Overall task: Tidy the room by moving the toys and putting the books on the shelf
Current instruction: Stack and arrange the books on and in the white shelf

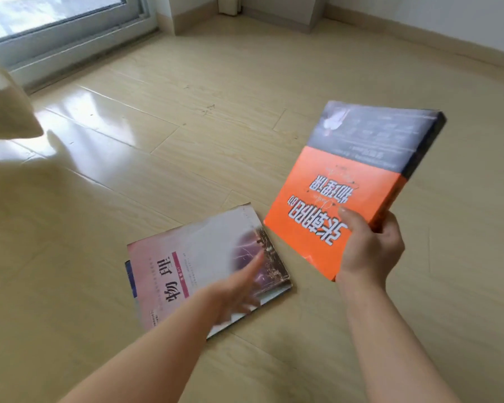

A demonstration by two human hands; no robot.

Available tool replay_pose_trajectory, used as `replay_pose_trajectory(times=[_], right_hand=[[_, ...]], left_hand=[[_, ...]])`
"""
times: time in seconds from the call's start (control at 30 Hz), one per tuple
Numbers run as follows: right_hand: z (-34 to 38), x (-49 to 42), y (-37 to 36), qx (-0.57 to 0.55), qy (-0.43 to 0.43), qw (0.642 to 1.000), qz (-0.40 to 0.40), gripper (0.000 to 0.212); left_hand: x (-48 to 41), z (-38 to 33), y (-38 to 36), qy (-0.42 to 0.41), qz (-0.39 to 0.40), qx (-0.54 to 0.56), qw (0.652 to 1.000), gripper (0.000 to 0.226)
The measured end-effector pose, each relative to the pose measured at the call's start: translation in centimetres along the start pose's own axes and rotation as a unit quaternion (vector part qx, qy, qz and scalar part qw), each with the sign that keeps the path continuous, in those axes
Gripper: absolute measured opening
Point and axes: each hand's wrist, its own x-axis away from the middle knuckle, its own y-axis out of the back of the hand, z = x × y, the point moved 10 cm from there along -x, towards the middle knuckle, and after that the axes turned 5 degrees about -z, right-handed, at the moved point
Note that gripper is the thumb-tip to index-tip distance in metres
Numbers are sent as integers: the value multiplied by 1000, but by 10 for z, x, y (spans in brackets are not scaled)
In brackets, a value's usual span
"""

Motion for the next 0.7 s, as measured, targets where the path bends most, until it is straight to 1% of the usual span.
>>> replay_pose_trajectory(times=[0.03, 0.07, 0.1, 0.13, 0.2, 0.23, 0.27, 0.3, 0.33, 0.37, 0.4, 0.43, 0.47, 0.5, 0.53, 0.57, 0.6, 0.63, 0.67, 0.7], right_hand=[[5, -1, -7, -37, -6, 999, 12, 18], [5, 0, -16, -87, -27, 995, 31, 20], [-1, 1, -26, -135, -61, 988, 52, 22], [-12, 7, -38, -161, -103, 979, 72, 21], [-45, 30, -60, -151, -192, 962, 125, 14], [-63, 46, -70, -134, -234, 949, 162, 12], [-83, 63, -82, -117, -276, 933, 201, 13], [-99, 77, -89, -104, -309, 916, 233, 16], [-116, 91, -96, -96, -339, 899, 262, 22], [-132, 107, -102, -88, -372, 877, 290, 29], [-149, 121, -104, -63, -399, 859, 316, 33], [-166, 132, -100, -9, -413, 845, 339, 30], [-185, 143, -92, 64, -418, 834, 356, 25], [-202, 147, -79, 142, -415, 827, 352, 19], [-216, 145, -62, 209, -410, 828, 322, 16], [-225, 136, -45, 253, -400, 839, 270, 14], [-228, 123, -31, 276, -382, 855, 214, 15], [-225, 109, -20, 292, -354, 872, 170, 19], [-220, 95, -13, 315, -319, 883, 138, 25], [-214, 83, -8, 344, -283, 888, 115, 36]], left_hand=[[-2, 17, -1, 33, 16, 46, 998, 87], [-3, 23, 1, 39, 24, 116, 992, 88], [-5, 17, 6, 15, 31, 193, 981, 85], [-3, 1, 12, -24, 46, 282, 958, 82], [12, -38, 31, -111, 62, 442, 888, 72], [17, -53, 42, -145, 45, 483, 862, 62], [20, -61, 56, -166, 8, 501, 849, 48], [19, -60, 70, -171, -56, 497, 849, 36], [19, -53, 86, -170, -120, 486, 849, 33], [18, -42, 105, -174, -169, 472, 848, 36], [17, -30, 122, -177, -197, 454, 851, 40], [15, -18, 135, -170, -213, 425, 863, 41], [11, 0, 145, -149, -225, 385, 883, 42], [7, 20, 151, -112, -236, 331, 907, 41], [2, 45, 157, -65, -255, 272, 926, 40], [1, 66, 162, -28, -282, 208, 936, 41], [2, 83, 171, -2, -326, 128, 936, 48], [5, 96, 179, 27, -368, 26, 929, 64], [9, 106, 187, 61, -405, -65, 910, 83], [16, 112, 194, 91, -436, -109, 888, 99]])
